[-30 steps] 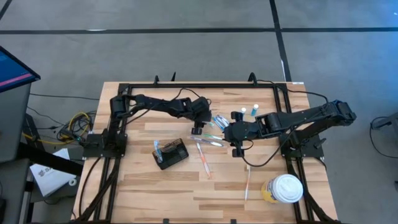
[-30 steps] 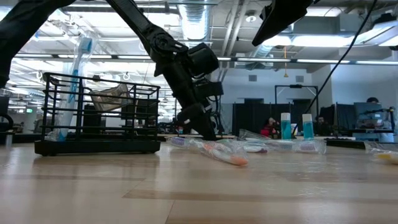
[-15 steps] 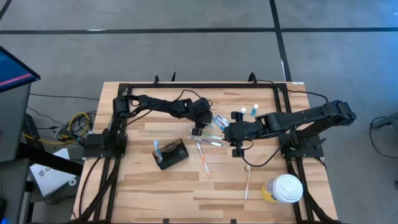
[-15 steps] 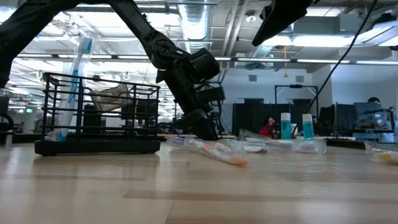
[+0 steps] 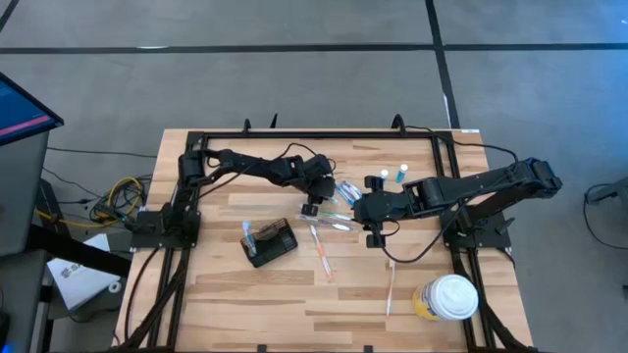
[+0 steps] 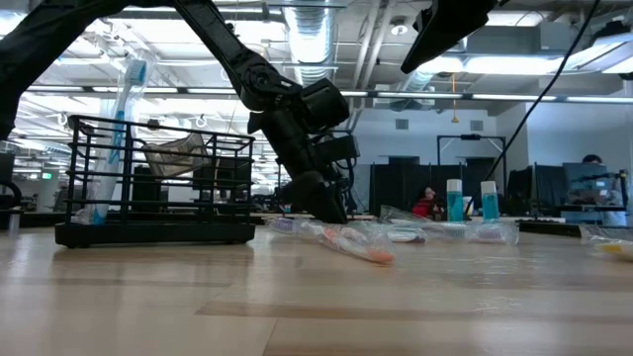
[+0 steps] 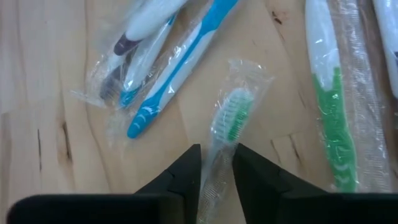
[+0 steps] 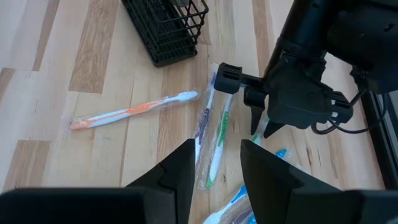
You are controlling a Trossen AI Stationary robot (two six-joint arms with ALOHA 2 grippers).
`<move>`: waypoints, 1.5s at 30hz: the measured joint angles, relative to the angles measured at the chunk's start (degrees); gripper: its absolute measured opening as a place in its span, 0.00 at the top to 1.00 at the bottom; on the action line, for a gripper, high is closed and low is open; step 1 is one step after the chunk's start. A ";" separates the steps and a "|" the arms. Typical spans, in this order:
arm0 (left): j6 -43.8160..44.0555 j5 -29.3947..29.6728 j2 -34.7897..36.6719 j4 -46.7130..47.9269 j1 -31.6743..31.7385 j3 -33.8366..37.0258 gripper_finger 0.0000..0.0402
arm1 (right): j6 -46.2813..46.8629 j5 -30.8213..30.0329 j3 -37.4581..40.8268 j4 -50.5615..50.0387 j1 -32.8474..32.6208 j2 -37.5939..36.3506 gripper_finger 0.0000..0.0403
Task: Pick & Place toothbrushing station
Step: Put the top green toothbrush into the bottom left section of the mesh organizer
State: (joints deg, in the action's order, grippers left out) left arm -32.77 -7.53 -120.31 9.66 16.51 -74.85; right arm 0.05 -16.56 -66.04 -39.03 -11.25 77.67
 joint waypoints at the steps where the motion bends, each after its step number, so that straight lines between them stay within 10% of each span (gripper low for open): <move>1: 0.01 -0.02 0.00 0.03 0.00 0.00 0.82 | 0.00 0.00 0.00 0.00 0.00 -0.02 0.71; 7: 0.05 0.04 0.00 0.18 -0.03 0.03 0.97 | 0.00 0.00 0.00 -0.03 0.00 -0.01 0.71; 23: 6.17 0.54 5.45 -0.70 0.04 0.21 0.99 | 0.02 0.00 0.00 -1.77 0.00 0.00 0.71; 45: 19.71 -4.71 45.22 -17.10 0.01 26.92 0.99 | 0.06 0.00 0.00 -0.89 0.00 -0.02 0.71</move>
State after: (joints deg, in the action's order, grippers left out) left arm -13.06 -12.24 -75.09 -7.44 16.52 -47.93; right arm 0.12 -16.56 -66.04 -39.91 -11.24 77.65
